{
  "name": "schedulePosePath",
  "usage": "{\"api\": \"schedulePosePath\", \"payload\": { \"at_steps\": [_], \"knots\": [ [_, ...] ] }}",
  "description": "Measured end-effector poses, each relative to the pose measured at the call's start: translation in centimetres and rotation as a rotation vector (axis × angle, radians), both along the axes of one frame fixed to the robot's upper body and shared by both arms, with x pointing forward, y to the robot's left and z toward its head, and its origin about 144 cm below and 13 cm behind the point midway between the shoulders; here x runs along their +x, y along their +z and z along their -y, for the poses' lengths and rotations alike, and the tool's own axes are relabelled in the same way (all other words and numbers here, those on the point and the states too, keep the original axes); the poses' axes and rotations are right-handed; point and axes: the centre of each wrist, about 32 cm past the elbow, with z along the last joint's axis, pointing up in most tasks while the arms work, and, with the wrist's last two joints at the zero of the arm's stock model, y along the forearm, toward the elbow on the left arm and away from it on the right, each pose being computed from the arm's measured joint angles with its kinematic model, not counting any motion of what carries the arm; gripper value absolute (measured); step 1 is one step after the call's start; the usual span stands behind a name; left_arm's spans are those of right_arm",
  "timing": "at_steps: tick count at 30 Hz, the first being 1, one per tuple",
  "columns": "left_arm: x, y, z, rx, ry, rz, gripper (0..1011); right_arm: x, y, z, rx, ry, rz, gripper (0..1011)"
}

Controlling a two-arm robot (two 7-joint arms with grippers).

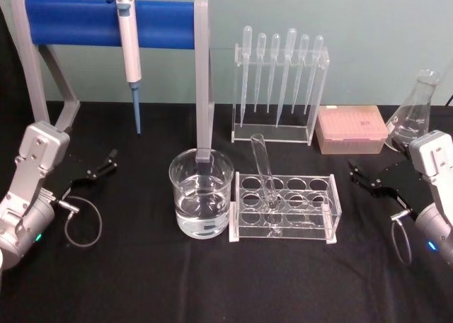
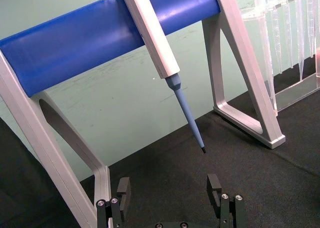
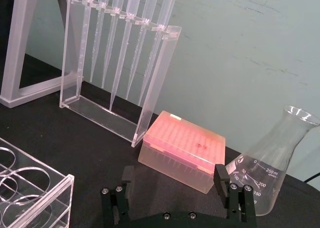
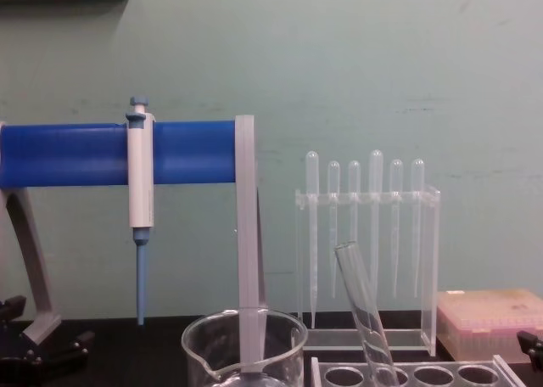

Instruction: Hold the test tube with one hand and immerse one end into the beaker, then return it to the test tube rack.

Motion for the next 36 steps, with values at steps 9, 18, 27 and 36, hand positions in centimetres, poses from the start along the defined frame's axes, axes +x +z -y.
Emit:
{"api": "schedulePosePath", "payload": {
  "at_steps": [9,18,27,36],
  "knots": [
    [0.0,0.0,0.0,0.000,0.000,0.000,1000,0.0,0.0,0.0,0.000,0.000,0.000,1002],
    [0.0,0.0,0.0,0.000,0.000,0.000,1000,0.0,0.0,0.0,0.000,0.000,0.000,1002],
    [0.0,0.0,0.0,0.000,0.000,0.000,1000,-0.1,0.1,0.0,0.003,-0.002,0.005,1002],
    [0.0,0.0,0.0,0.000,0.000,0.000,1000,-4.4,1.1,-0.4,0.014,-0.022,0.081,1002]
  ]
}}
